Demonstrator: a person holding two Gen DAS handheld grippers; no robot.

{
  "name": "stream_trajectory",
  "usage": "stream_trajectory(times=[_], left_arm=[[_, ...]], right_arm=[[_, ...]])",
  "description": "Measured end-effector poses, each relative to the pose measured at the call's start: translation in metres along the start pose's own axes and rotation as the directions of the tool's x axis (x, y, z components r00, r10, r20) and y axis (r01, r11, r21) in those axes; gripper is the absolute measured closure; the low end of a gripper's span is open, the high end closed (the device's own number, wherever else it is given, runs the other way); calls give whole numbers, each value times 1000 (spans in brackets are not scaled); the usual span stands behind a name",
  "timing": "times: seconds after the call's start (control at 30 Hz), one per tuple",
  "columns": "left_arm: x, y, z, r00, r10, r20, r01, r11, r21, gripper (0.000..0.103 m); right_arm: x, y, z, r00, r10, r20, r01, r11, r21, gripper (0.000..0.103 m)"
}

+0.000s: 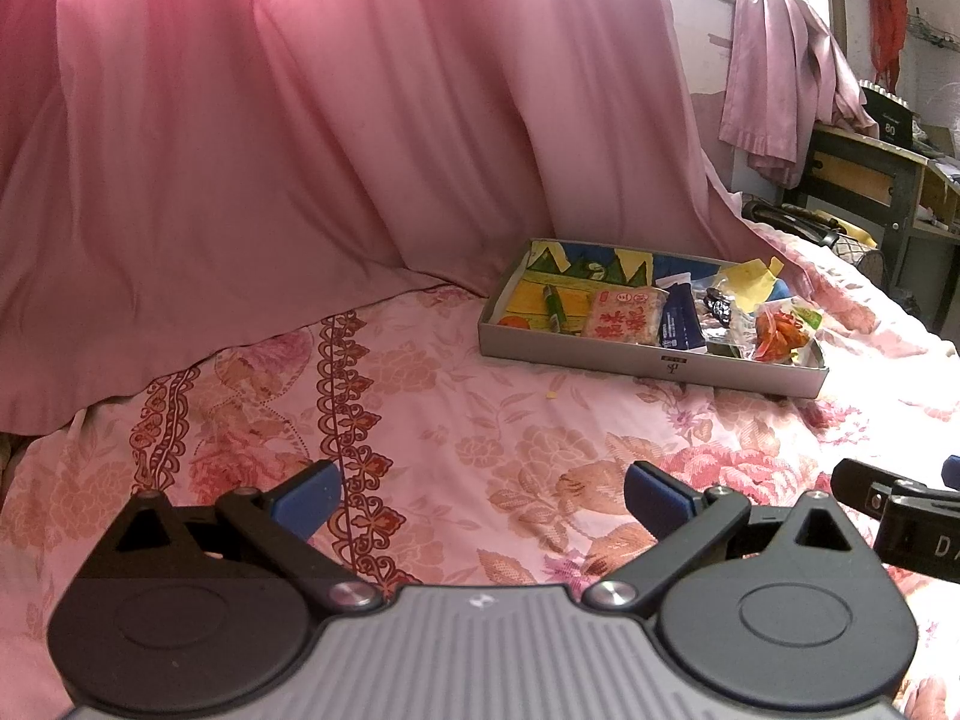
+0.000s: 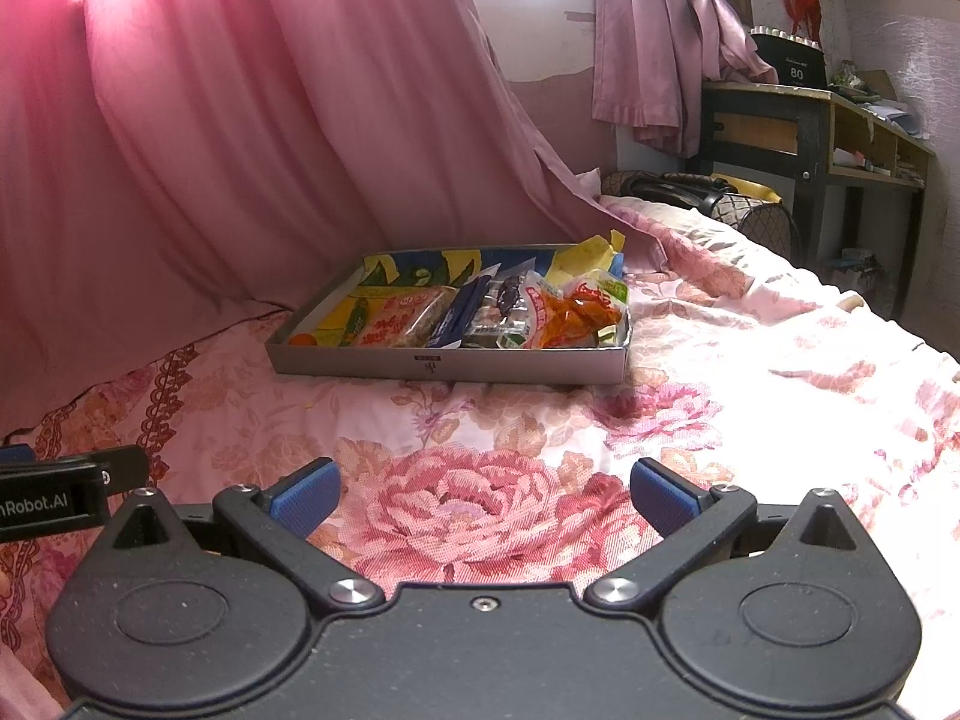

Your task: Organize snacks

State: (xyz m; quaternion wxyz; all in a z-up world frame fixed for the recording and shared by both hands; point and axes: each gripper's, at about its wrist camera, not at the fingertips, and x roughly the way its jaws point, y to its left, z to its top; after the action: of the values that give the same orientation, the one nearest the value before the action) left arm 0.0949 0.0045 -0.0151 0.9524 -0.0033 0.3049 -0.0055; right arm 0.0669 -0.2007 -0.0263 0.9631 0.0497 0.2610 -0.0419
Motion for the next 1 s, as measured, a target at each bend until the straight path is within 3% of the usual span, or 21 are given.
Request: stream_trajectory(times=[1.0], left_arm=[[1, 2, 0, 999, 23, -31, -23, 1000, -1, 0]], right_arm=[[1, 1, -1, 1000, -2, -3, 2, 1000, -2, 1]])
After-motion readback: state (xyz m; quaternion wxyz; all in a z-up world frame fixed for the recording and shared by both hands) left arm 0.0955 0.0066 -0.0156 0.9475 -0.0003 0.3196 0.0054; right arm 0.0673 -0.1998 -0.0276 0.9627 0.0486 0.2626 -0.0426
